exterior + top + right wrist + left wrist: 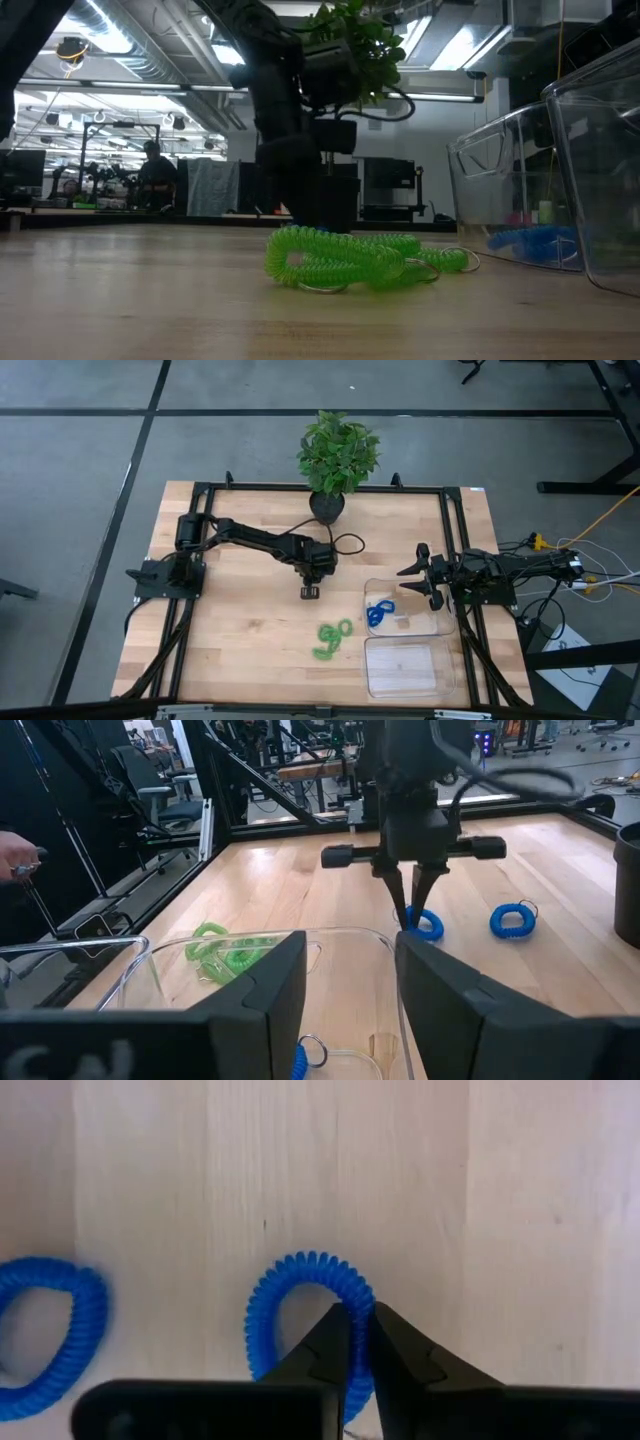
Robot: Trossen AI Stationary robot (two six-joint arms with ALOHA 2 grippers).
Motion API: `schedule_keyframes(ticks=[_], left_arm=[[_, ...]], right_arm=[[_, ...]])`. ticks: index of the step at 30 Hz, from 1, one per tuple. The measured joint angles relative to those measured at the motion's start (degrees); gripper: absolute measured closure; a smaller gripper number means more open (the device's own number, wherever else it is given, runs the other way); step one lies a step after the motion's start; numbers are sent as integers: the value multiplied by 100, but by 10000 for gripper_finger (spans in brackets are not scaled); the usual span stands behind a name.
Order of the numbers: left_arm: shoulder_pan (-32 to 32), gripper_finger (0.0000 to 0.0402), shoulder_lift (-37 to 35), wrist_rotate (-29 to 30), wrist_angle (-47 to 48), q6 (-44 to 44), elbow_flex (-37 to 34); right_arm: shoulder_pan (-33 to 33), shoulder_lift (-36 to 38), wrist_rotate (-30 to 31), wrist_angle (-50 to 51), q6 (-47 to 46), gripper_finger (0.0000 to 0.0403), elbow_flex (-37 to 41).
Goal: Sort spring keychains
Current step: Put the blue spring keychain in the top transparent bin
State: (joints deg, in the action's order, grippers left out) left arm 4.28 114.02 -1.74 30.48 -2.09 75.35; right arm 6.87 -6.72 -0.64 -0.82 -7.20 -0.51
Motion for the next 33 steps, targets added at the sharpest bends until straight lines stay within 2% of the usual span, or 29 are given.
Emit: schedule_keyframes(ticks=[24, 33], left_arm=[[-5, 379, -1223, 77, -38, 90, 0], [-95, 379, -1891, 417, -296, 136, 0]], right_arm=[[0, -1, 0, 2, 0, 249, 0], [0, -1, 0, 2, 0, 249, 0]])
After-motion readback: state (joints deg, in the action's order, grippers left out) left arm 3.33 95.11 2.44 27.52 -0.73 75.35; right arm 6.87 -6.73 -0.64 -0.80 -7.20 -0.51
